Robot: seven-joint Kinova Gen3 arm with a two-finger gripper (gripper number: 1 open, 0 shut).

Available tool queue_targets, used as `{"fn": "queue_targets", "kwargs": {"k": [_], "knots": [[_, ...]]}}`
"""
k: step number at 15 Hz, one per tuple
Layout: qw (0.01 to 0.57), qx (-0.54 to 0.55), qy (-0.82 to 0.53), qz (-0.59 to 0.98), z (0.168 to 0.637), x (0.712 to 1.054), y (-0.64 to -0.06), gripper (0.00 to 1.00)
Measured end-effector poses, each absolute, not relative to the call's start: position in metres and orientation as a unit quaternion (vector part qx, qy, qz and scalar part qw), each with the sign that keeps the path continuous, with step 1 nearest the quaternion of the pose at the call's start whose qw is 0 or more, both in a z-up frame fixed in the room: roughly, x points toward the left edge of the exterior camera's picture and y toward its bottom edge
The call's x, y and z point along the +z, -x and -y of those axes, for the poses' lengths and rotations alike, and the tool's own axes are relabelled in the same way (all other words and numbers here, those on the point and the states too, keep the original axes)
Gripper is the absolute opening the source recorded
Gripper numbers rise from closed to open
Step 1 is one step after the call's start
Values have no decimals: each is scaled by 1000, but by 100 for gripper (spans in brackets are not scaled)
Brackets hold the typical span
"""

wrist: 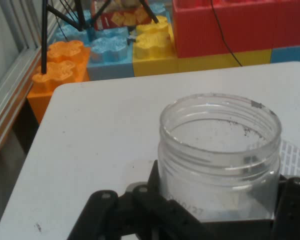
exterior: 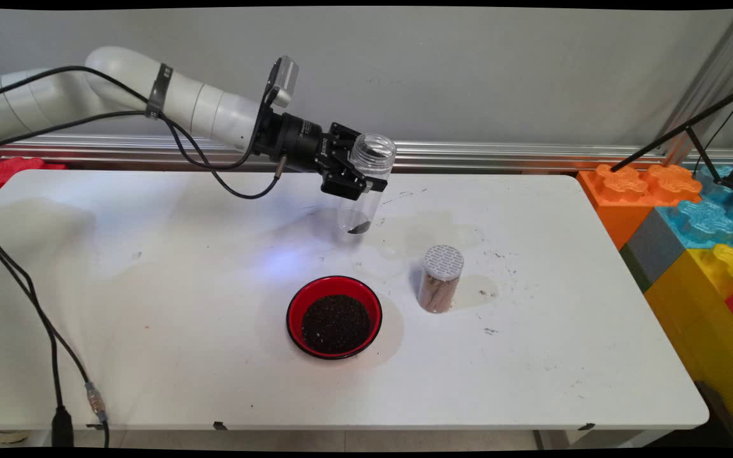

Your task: Pour the black seasoning powder in the red bowl, then place the picked object on the table

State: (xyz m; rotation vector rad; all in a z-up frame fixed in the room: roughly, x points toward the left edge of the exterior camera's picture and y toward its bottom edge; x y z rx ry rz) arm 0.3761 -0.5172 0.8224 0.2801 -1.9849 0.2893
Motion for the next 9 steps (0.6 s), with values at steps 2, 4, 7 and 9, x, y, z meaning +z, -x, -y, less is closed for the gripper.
{"fn": "queue_targets", "kwargs": {"k": [2, 4, 7, 9], "knots": [[538, 119, -131, 824, 516, 819, -379, 0], [544, 118, -139, 819, 514, 816, -381, 0], [549, 116, -146, 815, 511, 811, -385, 0], [550, 116, -149, 813, 509, 807, -387, 0]]}}
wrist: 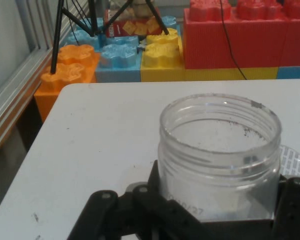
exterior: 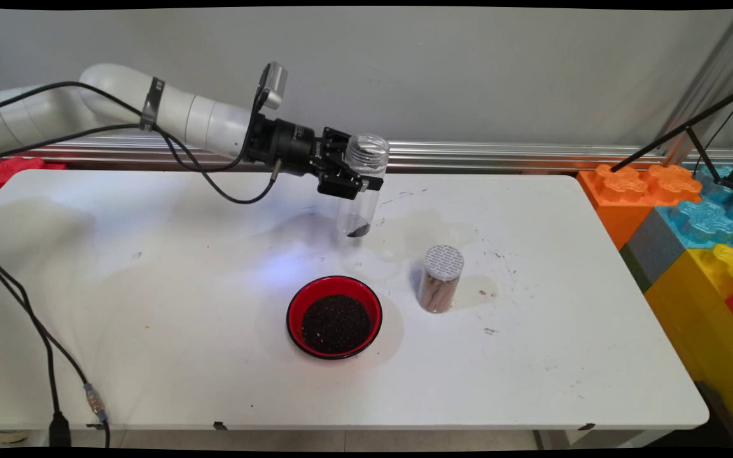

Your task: Place the picked object on the table

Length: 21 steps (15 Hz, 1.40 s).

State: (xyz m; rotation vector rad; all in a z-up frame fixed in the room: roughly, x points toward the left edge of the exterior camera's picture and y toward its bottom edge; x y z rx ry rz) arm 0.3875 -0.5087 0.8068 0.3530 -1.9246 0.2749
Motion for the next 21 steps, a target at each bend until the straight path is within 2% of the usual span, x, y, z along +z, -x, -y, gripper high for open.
{"fn": "queue_targets", "kwargs": {"k": [21], "knots": [[569, 128, -160, 797, 500, 767, -391, 0]]}}
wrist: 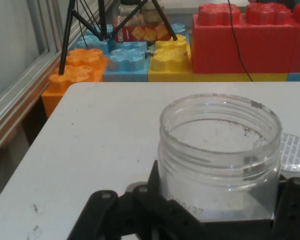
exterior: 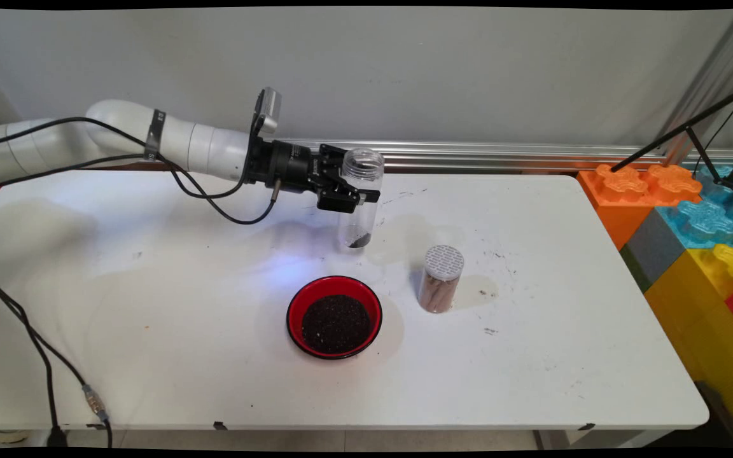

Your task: Place the picked object on the table

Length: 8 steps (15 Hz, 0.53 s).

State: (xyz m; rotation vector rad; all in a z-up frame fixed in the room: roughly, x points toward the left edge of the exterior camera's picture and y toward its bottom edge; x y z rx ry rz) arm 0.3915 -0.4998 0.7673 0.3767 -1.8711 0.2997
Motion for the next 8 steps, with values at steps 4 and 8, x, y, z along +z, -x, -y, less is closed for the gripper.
{"fn": "queue_targets", "kwargs": {"k": [4, 8], "knots": [[572, 129, -163, 793, 499, 759, -389, 0], [574, 131, -167, 791, 498, 749, -386, 0]]}}
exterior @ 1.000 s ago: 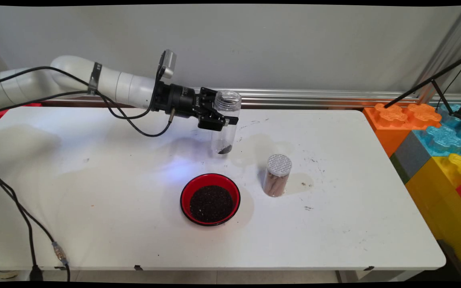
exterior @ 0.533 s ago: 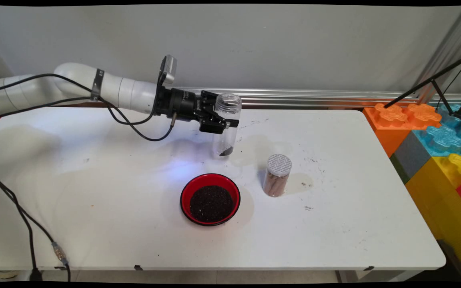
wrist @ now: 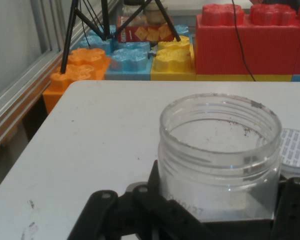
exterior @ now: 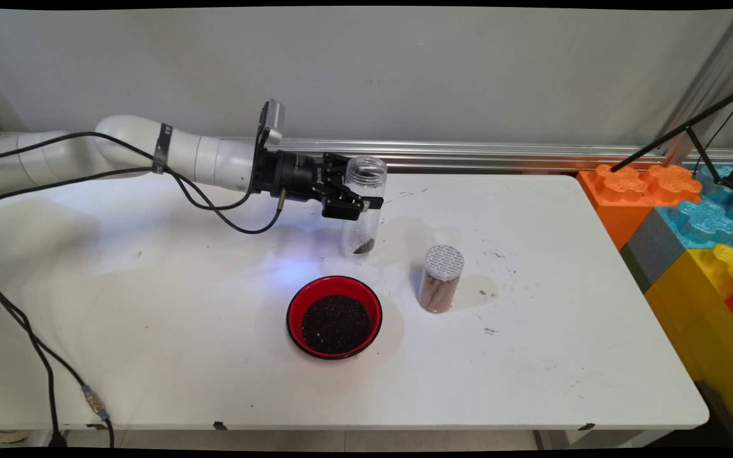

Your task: Place the picked object on the table

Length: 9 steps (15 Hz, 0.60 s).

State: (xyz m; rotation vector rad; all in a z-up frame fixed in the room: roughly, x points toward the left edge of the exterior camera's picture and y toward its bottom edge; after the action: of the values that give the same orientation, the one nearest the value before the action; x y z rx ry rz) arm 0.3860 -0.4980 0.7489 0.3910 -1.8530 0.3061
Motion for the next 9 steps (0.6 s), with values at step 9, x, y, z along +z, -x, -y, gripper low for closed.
{"fn": "queue_targets", "kwargs": {"k": [9], "knots": [[574, 135, -166, 791, 498, 726, -380, 0]]}}
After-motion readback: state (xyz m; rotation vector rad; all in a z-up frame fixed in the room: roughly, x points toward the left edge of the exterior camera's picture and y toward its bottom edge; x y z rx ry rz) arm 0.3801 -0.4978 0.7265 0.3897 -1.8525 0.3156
